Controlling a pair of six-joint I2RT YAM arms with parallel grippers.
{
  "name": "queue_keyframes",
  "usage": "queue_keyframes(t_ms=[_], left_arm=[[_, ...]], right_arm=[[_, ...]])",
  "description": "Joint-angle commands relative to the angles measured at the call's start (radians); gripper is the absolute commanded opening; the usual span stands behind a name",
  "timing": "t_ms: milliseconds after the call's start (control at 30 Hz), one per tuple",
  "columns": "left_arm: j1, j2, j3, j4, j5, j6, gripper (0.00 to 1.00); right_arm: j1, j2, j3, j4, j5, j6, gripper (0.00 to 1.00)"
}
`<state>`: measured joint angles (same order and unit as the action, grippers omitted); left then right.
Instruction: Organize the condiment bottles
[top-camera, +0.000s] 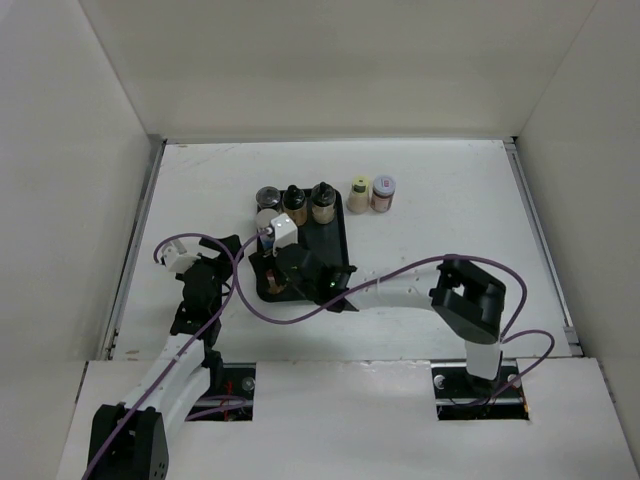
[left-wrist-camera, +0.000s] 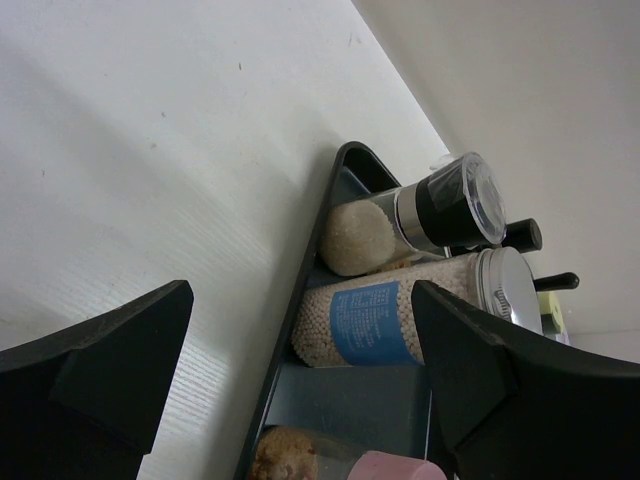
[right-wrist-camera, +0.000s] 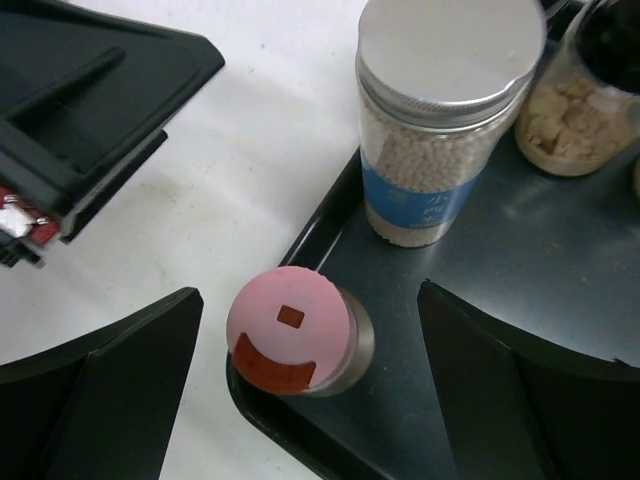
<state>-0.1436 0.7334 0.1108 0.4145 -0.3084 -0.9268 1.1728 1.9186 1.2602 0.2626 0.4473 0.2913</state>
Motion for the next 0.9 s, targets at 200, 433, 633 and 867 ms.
queue_keyframes(t_ms=[200, 433, 633, 867], left_arm=[[0.006, -0.026, -0.002, 0.026, 0.006, 0.002, 0.93], [-0.009, 0.004, 0.004, 0.04, 0.005, 0.005, 0.93], [-0.009, -0.012, 0.003, 0.038, 0.009, 0.006, 0.93], [-0.015, 0.004, 0.006, 0.046, 0.009, 0.011, 0.93]], right_arm=[[-0.207, -0.367, -0.234, 0.104, -0.006, -0.003, 0.85], [-0.546, -0.337, -0.237, 0.066, 0.005, 0.005, 0.48], [-0.692, -0.161, -0.076, 0.012, 0.037, -0.035, 0.72], [-0.724, -0.07, -0.001, -0.046, -0.027, -0.06, 0.84]])
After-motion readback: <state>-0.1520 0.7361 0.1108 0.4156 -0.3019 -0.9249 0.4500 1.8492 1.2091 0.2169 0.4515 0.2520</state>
